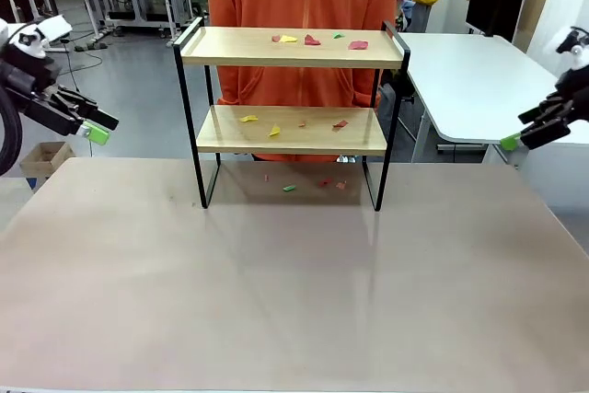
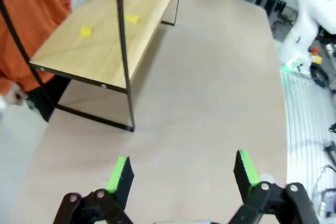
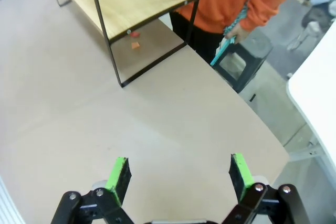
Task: Clean the shelf.
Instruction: Pick up the Duster handed by the human.
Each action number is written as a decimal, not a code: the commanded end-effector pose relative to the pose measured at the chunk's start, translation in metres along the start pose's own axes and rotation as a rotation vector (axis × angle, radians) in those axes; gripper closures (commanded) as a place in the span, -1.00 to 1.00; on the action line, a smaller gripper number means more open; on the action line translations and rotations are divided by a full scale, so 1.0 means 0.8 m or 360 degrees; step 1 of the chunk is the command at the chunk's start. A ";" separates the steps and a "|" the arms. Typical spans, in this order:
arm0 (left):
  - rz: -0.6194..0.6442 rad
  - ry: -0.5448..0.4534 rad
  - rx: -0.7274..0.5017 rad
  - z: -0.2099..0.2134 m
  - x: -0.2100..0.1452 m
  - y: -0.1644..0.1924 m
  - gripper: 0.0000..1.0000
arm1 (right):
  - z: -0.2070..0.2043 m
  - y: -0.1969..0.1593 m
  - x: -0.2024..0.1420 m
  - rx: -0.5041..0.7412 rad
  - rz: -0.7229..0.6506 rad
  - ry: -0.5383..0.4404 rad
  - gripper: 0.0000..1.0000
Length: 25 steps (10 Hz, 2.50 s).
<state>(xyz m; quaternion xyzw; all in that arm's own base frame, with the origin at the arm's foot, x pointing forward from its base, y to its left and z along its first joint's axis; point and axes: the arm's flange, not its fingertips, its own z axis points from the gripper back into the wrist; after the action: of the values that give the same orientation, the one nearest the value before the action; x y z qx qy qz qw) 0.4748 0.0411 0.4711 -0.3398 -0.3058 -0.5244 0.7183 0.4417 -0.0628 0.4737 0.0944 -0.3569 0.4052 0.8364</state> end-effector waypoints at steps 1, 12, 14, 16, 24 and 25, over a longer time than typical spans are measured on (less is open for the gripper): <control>0.0072 -0.0077 -0.0014 -0.008 -0.001 0.024 -1.00 | -0.031 -0.021 -0.001 0.0027 -0.0011 -0.0121 -1.00; 0.0131 -0.0461 -0.0082 0.027 -0.085 0.149 -1.00 | -0.046 -0.115 -0.052 0.0219 0.0099 -0.0369 -1.00; 0.0042 -0.0713 -0.0162 0.027 -0.115 0.176 -1.00 | -0.070 -0.152 -0.076 0.0245 0.0178 -0.0556 -1.00; -0.0067 -0.0852 -0.0162 0.020 -0.138 0.187 -1.00 | -0.090 -0.170 -0.088 0.0328 0.0239 -0.0704 -1.00; -0.0405 -0.1055 -0.0057 0.000 -0.158 0.191 -1.00 | -0.128 -0.214 -0.101 0.0560 0.0089 -0.0918 -1.00; -0.0404 -0.1052 -0.0051 0.001 -0.159 0.191 -1.00 | -0.129 -0.216 -0.100 0.0585 0.0071 -0.0934 -1.00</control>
<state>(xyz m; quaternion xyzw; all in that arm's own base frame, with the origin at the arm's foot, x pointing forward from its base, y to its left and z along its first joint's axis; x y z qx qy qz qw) 0.5900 0.1456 0.3439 -0.4699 -0.5379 -0.4782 0.5110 0.5809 -0.1771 0.3609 0.3294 -0.4958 0.4568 0.6611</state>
